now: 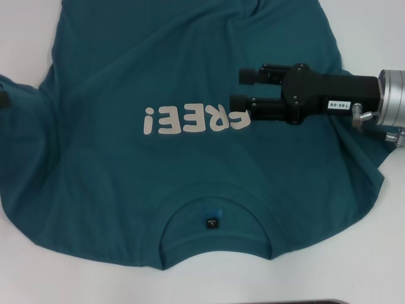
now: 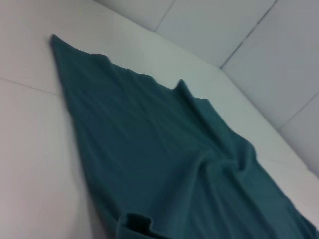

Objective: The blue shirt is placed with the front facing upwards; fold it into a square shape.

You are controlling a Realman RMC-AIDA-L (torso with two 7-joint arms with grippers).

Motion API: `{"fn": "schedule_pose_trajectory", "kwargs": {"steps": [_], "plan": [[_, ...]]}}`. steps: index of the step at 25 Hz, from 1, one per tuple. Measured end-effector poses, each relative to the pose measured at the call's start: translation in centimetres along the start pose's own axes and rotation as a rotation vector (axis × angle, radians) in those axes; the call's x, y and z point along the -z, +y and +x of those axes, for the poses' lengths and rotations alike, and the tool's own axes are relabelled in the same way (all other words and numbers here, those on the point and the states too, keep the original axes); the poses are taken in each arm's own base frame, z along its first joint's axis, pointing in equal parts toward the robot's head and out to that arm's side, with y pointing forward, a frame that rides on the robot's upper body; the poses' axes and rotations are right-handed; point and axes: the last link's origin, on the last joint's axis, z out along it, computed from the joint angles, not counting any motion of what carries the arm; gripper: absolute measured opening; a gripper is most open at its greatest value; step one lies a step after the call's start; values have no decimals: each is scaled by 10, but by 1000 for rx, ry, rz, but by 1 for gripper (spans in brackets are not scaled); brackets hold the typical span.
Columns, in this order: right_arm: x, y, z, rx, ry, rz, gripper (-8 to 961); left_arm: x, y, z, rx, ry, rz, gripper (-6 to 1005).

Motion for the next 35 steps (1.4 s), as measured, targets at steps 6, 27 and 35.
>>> {"fn": "schedule_pose_trajectory", "kwargs": {"steps": [6, 27, 35], "plan": [[0, 0, 1, -3, 2, -1, 761, -12, 10, 1, 37, 0, -40, 0], [1, 2, 2, -7, 0, -8, 761, -35, 20, -6, 75, -15, -85, -1], [-1, 2, 2, -5, 1, -11, 760, -46, 21, -6, 97, -23, -107, 0]]}}
